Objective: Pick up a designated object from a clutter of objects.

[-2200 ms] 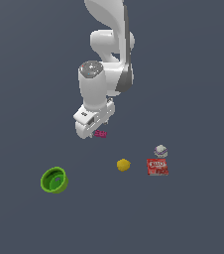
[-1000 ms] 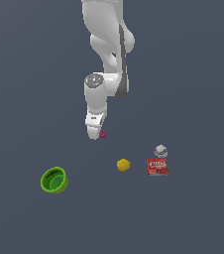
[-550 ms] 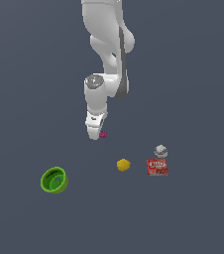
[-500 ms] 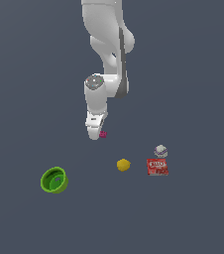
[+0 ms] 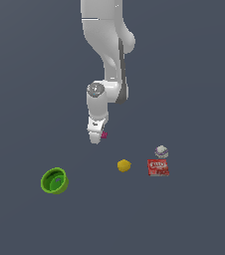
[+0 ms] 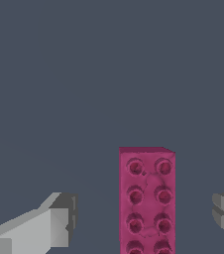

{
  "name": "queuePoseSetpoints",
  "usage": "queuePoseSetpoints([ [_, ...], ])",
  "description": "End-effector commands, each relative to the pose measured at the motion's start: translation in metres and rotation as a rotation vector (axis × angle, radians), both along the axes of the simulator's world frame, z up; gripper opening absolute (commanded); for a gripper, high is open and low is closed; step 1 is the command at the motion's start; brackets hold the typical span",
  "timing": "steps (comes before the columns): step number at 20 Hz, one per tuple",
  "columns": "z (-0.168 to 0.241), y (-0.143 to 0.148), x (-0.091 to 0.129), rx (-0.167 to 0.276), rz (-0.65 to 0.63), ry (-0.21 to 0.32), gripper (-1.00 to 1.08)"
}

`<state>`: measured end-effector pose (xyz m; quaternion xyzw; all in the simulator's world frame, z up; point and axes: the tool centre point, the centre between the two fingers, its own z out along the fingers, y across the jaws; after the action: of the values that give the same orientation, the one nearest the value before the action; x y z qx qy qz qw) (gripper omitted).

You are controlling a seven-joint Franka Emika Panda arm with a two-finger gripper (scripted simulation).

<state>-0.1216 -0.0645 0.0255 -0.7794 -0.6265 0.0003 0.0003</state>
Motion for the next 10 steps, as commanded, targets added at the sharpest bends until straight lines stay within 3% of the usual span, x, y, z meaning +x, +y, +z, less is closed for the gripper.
queuePoseSetpoints([
  [1, -0.0061, -0.0001, 0.0001, 0.0, 0.0, -0.001, 1.0],
  [5, -0.0093, -0.0001, 0.0001, 0.0, 0.001, -0.001, 1.0],
  [6, -0.0093, -0.0001, 0.0001, 0.0, 0.001, -0.001, -1.0],
  [10, -0.0093, -0.0001, 0.0001, 0.0, 0.001, -0.001, -1.0],
])
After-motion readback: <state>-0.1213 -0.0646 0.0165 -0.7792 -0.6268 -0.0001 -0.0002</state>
